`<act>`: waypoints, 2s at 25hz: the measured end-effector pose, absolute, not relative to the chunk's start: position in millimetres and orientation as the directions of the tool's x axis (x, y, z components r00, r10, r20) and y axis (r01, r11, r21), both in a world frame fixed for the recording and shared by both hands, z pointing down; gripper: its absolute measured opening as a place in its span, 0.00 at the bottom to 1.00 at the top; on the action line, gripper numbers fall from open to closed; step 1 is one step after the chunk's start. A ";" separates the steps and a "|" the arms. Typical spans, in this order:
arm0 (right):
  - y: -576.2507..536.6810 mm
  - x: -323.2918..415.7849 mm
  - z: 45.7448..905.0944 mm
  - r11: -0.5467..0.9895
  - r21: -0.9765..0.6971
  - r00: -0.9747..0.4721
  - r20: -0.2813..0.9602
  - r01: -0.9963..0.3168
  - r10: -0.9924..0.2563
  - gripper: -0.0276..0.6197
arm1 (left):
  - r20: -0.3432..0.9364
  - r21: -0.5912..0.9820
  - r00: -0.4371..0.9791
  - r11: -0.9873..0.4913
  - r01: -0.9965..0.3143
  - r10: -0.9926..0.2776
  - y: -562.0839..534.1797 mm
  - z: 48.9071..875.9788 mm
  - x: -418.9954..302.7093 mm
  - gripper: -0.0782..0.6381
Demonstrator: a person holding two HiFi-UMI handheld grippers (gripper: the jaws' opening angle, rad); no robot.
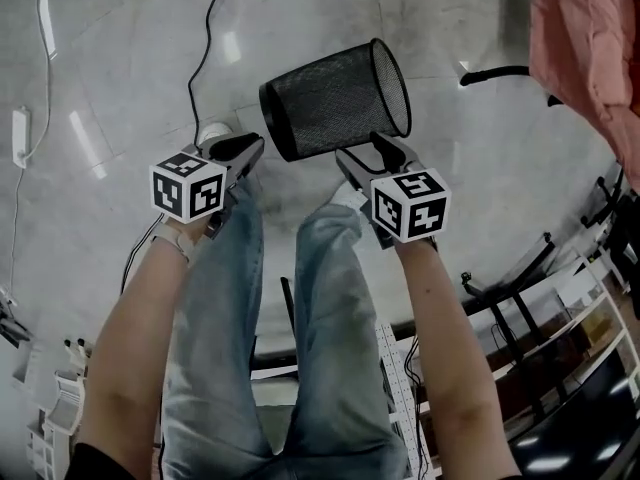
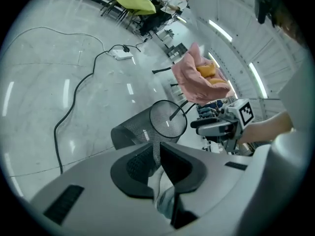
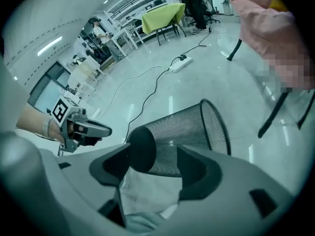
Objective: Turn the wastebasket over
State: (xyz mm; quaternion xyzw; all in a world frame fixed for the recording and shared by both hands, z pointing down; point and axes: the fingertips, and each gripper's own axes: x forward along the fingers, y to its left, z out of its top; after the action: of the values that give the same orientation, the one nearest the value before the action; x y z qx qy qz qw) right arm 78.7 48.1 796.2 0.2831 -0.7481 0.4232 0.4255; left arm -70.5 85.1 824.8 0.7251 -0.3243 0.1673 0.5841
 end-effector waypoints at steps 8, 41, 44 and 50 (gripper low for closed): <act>-8.4 145.2 810.4 0.485 -0.297 -0.390 0.915 -0.823 -0.101 0.56 | 0.624 0.715 0.696 -0.100 -0.692 -0.355 92.0 786.8 -75.7 0.18; 42.6 31.3 784.0 0.688 -0.554 -0.526 0.801 -0.468 0.287 0.07 | 0.561 0.751 0.619 0.025 -0.660 -0.550 100.1 740.4 -113.3 0.18; 49.4 18.2 783.6 0.761 -0.413 -0.391 0.892 -0.500 0.227 0.06 | 0.554 0.755 0.645 -0.009 -0.656 -0.526 101.9 730.1 -133.4 0.18; 56.7 -12.9 798.1 0.847 -0.164 -0.162 0.982 -0.506 0.093 0.07 | 0.559 0.743 0.647 -0.034 -0.669 -0.519 103.3 721.2 -196.8 0.18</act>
State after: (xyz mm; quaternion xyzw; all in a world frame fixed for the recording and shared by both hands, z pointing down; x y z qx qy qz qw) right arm -12.9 56.7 798.1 0.1423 -0.7245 0.2371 0.6314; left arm -196.8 103.3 721.2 0.7158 -0.4148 0.0672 0.5577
